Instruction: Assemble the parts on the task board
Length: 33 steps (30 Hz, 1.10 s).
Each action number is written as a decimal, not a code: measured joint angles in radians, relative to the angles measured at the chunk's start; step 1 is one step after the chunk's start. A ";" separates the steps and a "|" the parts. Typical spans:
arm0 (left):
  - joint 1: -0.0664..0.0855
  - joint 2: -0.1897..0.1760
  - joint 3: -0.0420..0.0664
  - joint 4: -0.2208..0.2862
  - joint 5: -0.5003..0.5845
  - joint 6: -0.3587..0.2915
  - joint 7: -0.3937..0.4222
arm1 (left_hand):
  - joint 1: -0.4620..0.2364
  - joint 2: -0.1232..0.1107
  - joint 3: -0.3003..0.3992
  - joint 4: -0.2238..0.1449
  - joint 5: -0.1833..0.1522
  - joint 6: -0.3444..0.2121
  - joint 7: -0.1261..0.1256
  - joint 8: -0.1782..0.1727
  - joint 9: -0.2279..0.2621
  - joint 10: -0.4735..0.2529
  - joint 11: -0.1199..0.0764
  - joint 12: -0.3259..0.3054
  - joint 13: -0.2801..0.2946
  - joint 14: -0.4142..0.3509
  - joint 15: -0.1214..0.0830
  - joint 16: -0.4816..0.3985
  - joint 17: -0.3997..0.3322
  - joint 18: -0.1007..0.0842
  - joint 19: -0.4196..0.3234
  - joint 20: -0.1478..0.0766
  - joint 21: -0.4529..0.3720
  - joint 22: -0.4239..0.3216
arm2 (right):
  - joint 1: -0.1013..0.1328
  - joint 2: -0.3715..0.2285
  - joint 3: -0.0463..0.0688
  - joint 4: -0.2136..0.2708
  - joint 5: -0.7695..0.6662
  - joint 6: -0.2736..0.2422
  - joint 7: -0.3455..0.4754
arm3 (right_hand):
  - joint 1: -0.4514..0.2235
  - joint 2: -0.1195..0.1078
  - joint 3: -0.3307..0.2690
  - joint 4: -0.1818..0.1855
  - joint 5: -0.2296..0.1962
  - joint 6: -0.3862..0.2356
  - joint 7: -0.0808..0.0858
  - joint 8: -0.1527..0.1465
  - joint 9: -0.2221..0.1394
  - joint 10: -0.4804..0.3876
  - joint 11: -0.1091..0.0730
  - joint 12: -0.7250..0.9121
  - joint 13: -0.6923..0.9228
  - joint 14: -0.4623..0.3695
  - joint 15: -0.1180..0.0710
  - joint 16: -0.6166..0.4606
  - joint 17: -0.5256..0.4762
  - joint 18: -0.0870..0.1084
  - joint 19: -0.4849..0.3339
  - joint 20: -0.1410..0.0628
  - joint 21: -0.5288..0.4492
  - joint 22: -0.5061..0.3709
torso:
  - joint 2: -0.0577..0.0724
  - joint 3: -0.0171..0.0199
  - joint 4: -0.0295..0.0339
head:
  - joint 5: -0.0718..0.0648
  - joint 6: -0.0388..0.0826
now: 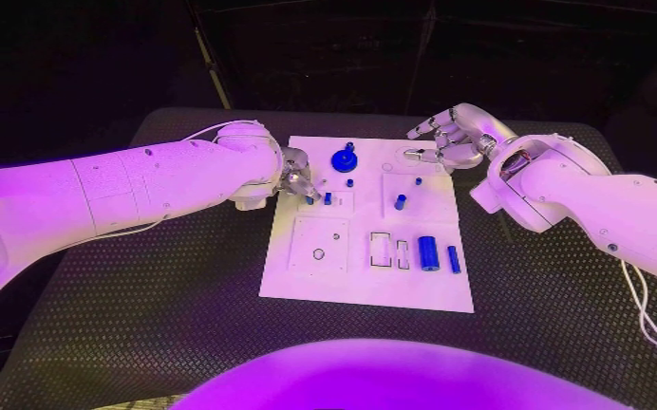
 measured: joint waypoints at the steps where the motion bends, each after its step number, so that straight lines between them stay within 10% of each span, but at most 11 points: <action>1: 0.000 0.000 0.000 0.000 0.000 0.001 0.000 | -0.001 -0.001 -0.002 -0.001 0.000 0.000 0.000 0.000 0.000 0.000 0.000 0.000 0.001 0.000 0.000 0.000 0.000 0.000 0.000 0.000 0.002 0.001 | 0.000 0.000 0.000 0.000 0.000 0.000 0.000 | 0.000 0.000 0.000 0.000 0.000 0.000 0.000 0.000 0.000 0.000 0.000 0.000 0.000 0.000 0.000 0.000 0.000 0.000 0.000 0.000 0.000 0.000 | 0.000 -0.0001 0.0002 | 0.000 0.000; 15: 0.000 -0.001 0.000 -0.004 0.001 0.009 0.000 | -0.028 -0.004 -0.035 0.021 0.000 0.001 -0.002 0.000 -0.002 0.000 0.000 0.005 0.004 -0.004 -0.004 0.000 0.000 0.000 0.003 -0.003 0.004 0.005 | 0.000 0.000 0.000 0.000 0.000 0.000 0.000 | 0.000 0.000 -0.006 0.000 0.000 0.000 0.000 0.000 0.000 0.000 0.000 0.000 -0.001 0.000 0.000 -0.004 0.000 0.000 0.000 0.000 0.000 -0.002 | 0.000 -0.0002 0.0001 | 0.001 -0.002; 33: -0.003 -0.020 -0.002 -0.007 -0.003 -0.009 -0.004 | -0.134 -0.026 -0.242 0.143 0.000 0.010 -0.003 0.017 -0.007 0.000 0.000 0.005 -0.024 -0.004 -0.004 0.000 0.000 0.000 0.003 -0.003 0.004 0.004 | 0.000 0.000 0.000 -0.001 0.000 0.000 0.001 | -0.005 0.005 -0.009 0.004 0.004 -0.004 0.004 0.000 -0.001 -0.004 0.004 0.000 -0.005 0.000 0.000 -0.005 0.000 0.000 -0.010 -0.003 -0.011 -0.021 | 0.000 -0.0005 -0.0006 | 0.000 0.001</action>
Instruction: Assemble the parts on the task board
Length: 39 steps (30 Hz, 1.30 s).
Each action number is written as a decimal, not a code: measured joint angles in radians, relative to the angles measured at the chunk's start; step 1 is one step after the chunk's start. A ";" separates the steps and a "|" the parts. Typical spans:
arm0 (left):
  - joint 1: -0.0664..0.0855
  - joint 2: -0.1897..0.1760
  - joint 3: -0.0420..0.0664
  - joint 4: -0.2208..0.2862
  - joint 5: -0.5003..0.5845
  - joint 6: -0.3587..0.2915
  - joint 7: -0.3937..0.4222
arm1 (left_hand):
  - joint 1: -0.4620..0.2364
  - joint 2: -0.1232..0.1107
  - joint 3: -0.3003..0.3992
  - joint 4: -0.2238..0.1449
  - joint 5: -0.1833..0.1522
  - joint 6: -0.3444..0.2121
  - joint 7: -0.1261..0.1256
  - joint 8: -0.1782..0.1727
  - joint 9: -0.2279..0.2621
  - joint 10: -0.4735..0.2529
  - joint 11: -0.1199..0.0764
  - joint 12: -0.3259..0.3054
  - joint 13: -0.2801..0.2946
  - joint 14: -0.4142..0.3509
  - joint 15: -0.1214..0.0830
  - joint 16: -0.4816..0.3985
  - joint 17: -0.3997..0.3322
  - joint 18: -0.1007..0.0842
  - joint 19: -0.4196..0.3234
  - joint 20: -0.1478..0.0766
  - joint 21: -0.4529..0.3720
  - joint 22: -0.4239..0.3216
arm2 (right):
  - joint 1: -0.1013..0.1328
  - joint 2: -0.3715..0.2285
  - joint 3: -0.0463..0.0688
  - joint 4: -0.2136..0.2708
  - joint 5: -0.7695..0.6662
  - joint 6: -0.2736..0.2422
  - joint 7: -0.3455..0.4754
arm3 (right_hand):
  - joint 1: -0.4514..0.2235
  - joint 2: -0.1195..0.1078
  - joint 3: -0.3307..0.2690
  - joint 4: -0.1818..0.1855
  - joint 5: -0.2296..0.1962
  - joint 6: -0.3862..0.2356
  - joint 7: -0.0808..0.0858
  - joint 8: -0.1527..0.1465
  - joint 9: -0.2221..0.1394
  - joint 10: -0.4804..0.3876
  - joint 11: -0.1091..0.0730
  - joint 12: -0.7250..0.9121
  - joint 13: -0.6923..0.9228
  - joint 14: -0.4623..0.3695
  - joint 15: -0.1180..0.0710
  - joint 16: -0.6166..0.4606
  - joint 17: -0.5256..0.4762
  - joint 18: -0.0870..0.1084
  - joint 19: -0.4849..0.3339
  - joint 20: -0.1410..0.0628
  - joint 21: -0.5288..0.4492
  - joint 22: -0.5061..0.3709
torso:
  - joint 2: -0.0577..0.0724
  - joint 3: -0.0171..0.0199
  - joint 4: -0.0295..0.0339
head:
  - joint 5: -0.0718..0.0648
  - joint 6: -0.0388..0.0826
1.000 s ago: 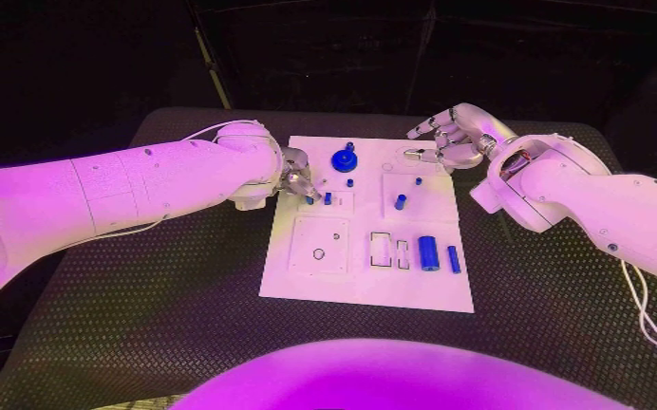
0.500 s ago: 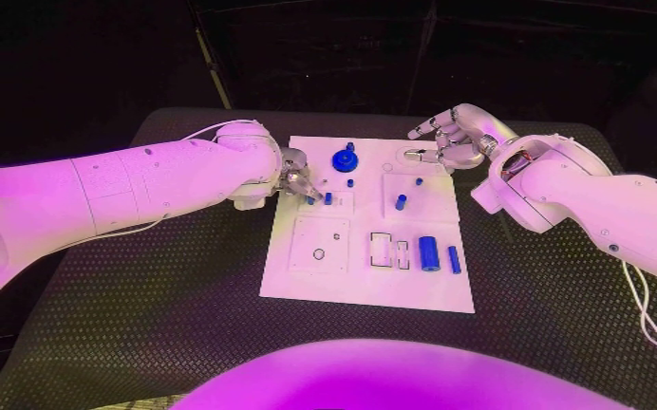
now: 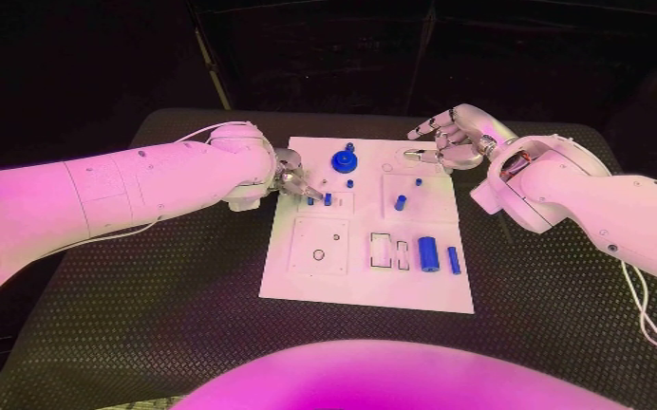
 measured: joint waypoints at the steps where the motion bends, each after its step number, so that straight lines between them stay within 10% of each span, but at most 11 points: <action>1: 0.000 -0.001 0.000 0.001 0.000 -0.003 0.000 | 0.000 0.000 -0.008 0.005 0.000 0.000 0.000 0.002 0.000 0.000 0.000 0.000 -0.001 0.000 0.000 0.000 0.000 0.000 0.000 0.000 0.000 0.000 | 0.000 0.000 0.000 0.000 0.000 0.000 0.000 | 0.000 0.000 0.000 0.000 0.000 0.000 0.000 0.000 0.000 0.000 0.000 0.000 0.000 0.000 0.000 0.000 0.000 0.000 0.000 0.000 0.000 0.000 | 0.000 0.0000 0.0000 | 0.000 0.000; 7: 0.000 -0.012 0.000 0.016 0.006 -0.036 -0.001 | 0.017 0.017 -0.061 0.031 0.000 0.000 0.000 0.005 -0.003 -0.014 -0.001 -0.012 -0.018 0.000 0.000 0.000 0.000 0.000 -0.004 -0.004 -0.010 -0.006 | 0.000 0.001 0.000 -0.002 0.000 0.000 0.000 | 0.000 0.000 0.000 0.000 0.000 0.000 0.000 0.000 0.000 0.000 0.000 0.000 0.000 0.000 0.000 0.000 0.000 0.000 0.000 0.000 0.000 0.000 | 0.000 0.0000 0.0000 | -0.002 0.002; 15: 0.004 -0.030 0.003 0.036 0.066 -0.133 0.009 | 0.084 0.018 -0.156 0.101 0.007 -0.052 0.023 -0.006 -0.027 -0.135 0.020 -0.129 -0.195 0.002 0.006 -0.061 0.000 0.000 -0.057 0.010 -0.150 -0.157 | 0.000 0.004 0.000 -0.005 0.000 0.000 0.001 | 0.000 0.000 0.000 0.000 0.000 0.000 0.000 0.000 0.000 0.000 0.000 0.000 0.000 0.000 0.000 -0.003 0.000 0.000 -0.004 0.004 0.000 -0.002 | 0.000 0.0002 0.0006 | -0.002 0.002; 25: 0.007 -0.026 0.004 0.029 0.160 -0.240 0.082 | 0.244 0.010 -0.271 0.115 0.007 -0.138 0.069 -0.054 -0.086 -0.257 0.062 -0.210 -0.309 -0.012 0.047 -0.267 -0.085 0.077 -0.198 0.039 -0.511 -0.525 | 0.000 0.006 0.000 -0.009 0.001 0.000 0.001 | 0.000 0.000 0.000 0.000 0.000 0.000 0.000 0.000 0.000 0.000 0.000 0.000 0.000 0.000 0.000 -0.003 0.000 0.000 -0.004 0.004 0.000 -0.002 | 0.000 0.0013 0.0006 | -0.004 0.004; 30: 0.007 0.000 0.002 -0.001 0.181 -0.285 0.163 | 0.435 0.025 -0.256 0.045 0.007 -0.184 0.105 -0.109 -0.147 -0.357 0.096 -0.273 -0.361 -0.174 0.077 -0.564 -0.396 0.078 -0.276 0.069 -0.658 -0.638 | 0.000 0.006 0.000 -0.009 0.001 0.000 0.001 | 0.000 0.000 -0.003 -0.003 0.000 0.000 0.000 0.000 0.000 0.000 0.000 0.000 -0.001 0.000 0.000 -0.003 0.000 0.000 -0.004 0.004 -0.004 -0.002 | 0.000 0.0017 0.0006 | -0.009 0.007; 39: 0.003 0.080 -0.009 -0.077 0.116 -0.375 0.419 | 0.646 -0.012 -0.118 -0.073 0.007 -0.081 0.121 -0.331 -0.328 -0.378 0.125 -0.580 -0.624 -0.195 0.090 -0.631 -0.492 0.078 -0.252 0.085 -0.699 -0.677 | 0.000 0.008 0.000 -0.009 0.002 0.000 0.001 | 0.000 0.000 -0.003 -0.003 0.000 0.000 0.000 0.000 0.000 0.000 0.000 0.000 -0.002 0.000 0.000 -0.003 0.000 0.000 -0.004 0.004 -0.004 -0.004 | 0.000 0.0012 -0.0012 | -0.018 0.019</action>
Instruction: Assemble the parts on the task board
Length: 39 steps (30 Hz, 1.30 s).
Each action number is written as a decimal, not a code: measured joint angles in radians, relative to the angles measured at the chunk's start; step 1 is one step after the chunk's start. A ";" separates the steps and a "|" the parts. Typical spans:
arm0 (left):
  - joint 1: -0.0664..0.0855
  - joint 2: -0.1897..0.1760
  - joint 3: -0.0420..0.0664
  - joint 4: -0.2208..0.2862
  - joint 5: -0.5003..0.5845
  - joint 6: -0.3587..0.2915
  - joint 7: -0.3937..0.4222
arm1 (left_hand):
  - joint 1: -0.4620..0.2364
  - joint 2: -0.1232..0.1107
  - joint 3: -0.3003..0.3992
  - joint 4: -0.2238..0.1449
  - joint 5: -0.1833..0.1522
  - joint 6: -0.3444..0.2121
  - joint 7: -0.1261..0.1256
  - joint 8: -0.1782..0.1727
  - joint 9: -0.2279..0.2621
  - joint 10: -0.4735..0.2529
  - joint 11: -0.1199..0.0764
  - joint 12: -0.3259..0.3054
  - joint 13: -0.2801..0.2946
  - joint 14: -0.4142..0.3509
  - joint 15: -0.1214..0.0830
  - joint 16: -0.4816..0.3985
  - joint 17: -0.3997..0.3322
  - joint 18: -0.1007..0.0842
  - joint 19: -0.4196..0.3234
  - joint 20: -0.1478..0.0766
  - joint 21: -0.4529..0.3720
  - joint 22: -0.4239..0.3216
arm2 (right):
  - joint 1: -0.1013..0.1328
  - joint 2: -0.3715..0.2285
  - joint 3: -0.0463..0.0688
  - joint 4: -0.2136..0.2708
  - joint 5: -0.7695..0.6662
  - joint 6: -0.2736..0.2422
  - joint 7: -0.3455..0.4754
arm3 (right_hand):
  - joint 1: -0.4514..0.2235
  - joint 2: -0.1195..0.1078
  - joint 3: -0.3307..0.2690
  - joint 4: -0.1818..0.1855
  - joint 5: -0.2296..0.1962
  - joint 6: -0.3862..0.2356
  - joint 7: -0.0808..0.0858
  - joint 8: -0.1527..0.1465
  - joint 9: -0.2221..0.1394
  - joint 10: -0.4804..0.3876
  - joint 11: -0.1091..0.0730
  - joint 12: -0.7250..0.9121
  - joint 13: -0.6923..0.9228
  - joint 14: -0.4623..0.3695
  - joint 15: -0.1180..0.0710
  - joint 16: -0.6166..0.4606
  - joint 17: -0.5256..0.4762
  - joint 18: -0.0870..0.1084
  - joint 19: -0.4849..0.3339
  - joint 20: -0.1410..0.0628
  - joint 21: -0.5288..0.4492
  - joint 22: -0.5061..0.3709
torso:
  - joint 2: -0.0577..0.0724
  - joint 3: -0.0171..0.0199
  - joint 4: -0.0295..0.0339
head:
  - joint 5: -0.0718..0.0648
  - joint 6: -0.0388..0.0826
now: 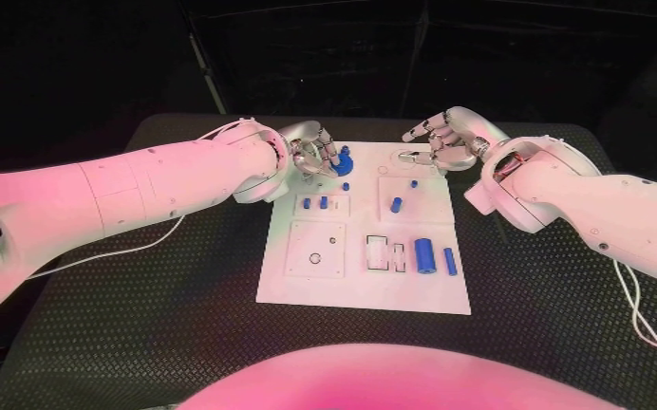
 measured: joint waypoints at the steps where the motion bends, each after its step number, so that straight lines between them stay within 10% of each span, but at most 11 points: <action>1: -0.001 0.007 -0.003 -0.007 -0.015 -0.005 0.021 | -0.001 -0.013 0.016 -0.009 0.000 0.022 -0.005 -0.034 -0.025 0.018 -0.003 -0.032 -0.035 0.023 0.002 0.029 0.017 0.000 0.011 -0.001 0.008 0.002 | 0.000 0.001 0.000 0.000 0.000 0.000 0.000 | 0.000 0.000 0.000 0.000 0.000 0.000 0.000 0.000 0.000 0.000 0.000 0.000 -0.001 0.000 0.000 0.000 0.000 0.000 0.000 0.000 0.000 0.000 | 0.000 -0.0001 -0.0001 | -0.001 0.000; 10: -0.008 0.061 -0.017 -0.074 -0.178 -0.007 0.124 | -0.045 -0.054 0.044 -0.020 0.000 0.075 -0.008 -0.151 -0.096 0.040 -0.009 -0.142 -0.146 0.191 -0.004 0.330 0.279 -0.017 0.169 -0.011 0.281 0.247 | 0.000 0.002 0.000 0.001 0.000 0.000 0.001 | 0.000 0.000 0.000 0.000 0.000 0.000 0.000 0.000 0.000 0.000 0.000 0.000 -0.001 0.000 0.000 0.000 0.000 0.000 0.000 0.000 0.000 -0.001 | 0.002 -0.0005 -0.0016 | -0.008 0.005; 39: -0.019 0.146 -0.020 -0.167 -0.342 0.128 0.098 | -0.064 -0.026 0.053 -0.050 0.000 0.153 -0.017 -0.223 -0.116 0.069 -0.005 -0.199 -0.204 0.191 -0.004 0.349 0.246 -0.016 0.190 -0.012 0.365 0.339 | 0.000 0.007 0.000 0.003 0.001 0.001 0.001 | 0.000 0.000 0.000 0.000 0.000 0.000 0.000 0.000 0.000 0.000 0.000 0.000 -0.001 0.000 0.000 0.000 0.001 0.000 0.000 0.000 0.000 -0.001 | 0.001 -0.0005 -0.0001 | -0.013 -0.005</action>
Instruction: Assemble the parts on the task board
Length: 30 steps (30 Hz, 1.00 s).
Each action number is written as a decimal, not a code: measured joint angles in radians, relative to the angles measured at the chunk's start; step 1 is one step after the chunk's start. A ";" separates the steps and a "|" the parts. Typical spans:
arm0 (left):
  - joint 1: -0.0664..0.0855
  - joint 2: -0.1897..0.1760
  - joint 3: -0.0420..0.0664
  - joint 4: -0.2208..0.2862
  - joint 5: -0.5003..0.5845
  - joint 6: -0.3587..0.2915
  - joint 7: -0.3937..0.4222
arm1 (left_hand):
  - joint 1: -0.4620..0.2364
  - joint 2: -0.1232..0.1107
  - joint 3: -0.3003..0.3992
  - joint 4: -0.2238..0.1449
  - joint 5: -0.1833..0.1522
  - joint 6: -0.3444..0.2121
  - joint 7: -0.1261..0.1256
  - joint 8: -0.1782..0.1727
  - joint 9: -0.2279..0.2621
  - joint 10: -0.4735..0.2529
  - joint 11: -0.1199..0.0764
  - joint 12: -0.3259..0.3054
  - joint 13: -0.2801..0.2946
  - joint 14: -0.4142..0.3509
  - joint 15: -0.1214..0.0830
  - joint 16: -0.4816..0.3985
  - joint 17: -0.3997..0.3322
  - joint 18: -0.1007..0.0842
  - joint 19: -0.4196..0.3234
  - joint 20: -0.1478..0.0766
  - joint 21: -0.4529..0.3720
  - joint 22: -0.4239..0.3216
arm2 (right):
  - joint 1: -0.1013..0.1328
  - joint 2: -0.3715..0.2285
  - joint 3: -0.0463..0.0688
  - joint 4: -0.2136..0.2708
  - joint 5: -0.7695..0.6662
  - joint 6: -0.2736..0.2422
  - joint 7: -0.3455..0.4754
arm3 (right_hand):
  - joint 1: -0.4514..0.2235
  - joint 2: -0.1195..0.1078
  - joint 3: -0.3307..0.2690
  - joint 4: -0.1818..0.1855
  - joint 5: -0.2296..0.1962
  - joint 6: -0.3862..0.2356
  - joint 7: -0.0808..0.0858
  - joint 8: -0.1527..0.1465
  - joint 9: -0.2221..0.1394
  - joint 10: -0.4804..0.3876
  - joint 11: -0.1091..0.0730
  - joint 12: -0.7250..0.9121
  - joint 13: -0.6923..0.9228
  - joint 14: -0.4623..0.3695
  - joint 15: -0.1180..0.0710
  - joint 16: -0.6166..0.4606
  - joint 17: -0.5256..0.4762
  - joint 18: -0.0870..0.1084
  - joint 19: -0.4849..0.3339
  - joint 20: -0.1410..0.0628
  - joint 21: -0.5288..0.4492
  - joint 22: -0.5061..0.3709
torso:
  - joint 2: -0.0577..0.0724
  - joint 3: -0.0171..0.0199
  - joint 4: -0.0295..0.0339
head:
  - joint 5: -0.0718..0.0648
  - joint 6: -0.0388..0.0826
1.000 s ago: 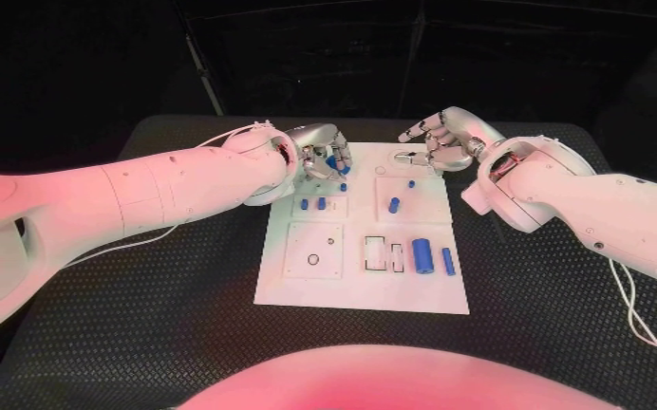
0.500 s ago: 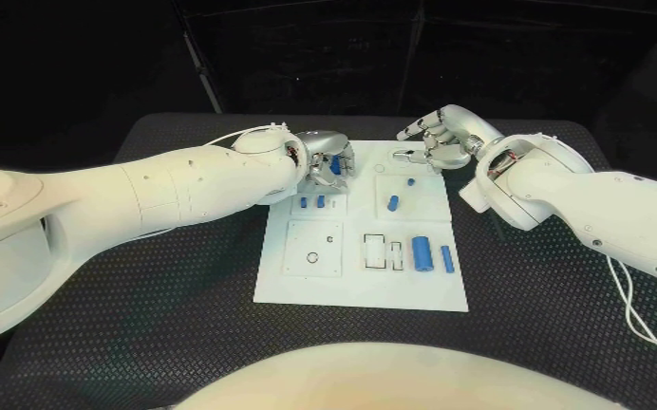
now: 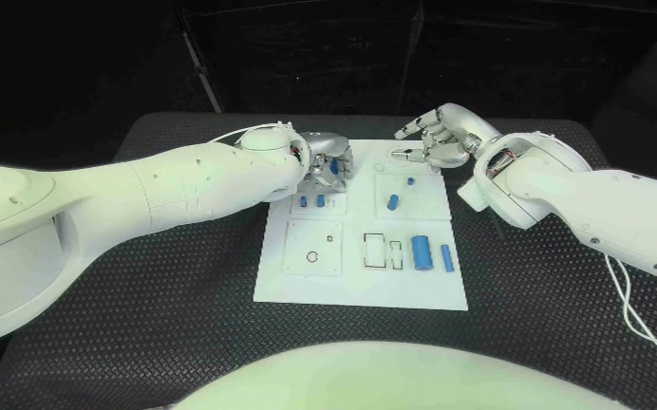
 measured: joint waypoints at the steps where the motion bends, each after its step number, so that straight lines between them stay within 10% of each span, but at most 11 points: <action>1: 0.000 0.001 0.000 -0.002 -0.001 0.002 -0.002 | 0.002 0.002 0.006 0.000 0.000 0.004 0.003 -0.005 0.000 0.004 -0.004 -0.004 0.000 0.000 0.000 0.000 -0.001 0.000 0.000 0.000 0.000 0.001 | 0.000 0.000 0.000 0.000 0.000 0.000 0.000 | 0.000 0.000 0.000 0.000 0.000 0.000 0.000 0.000 0.000 0.000 0.000 0.000 0.000 0.000 0.000 0.000 0.000 0.000 0.000 0.000 0.000 0.000 | 0.000 0.0000 0.0001 | 0.000 0.000; 30: 0.006 0.009 0.005 -0.004 -0.026 0.041 -0.032 | -0.007 0.022 0.126 -0.030 0.000 0.112 0.000 -0.042 0.004 0.125 -0.014 -0.082 -0.002 0.004 -0.004 0.019 -0.023 -0.015 0.007 -0.007 0.059 0.069 | 0.000 0.005 0.000 -0.003 0.000 0.002 0.001 | 0.000 0.000 0.000 0.000 0.005 0.000 0.000 0.000 0.000 0.000 0.000 0.000 0.000 0.000 0.000 0.000 0.000 0.000 0.000 0.000 0.000 0.000 | 0.000 -0.0001 0.0013 | 0.000 -0.005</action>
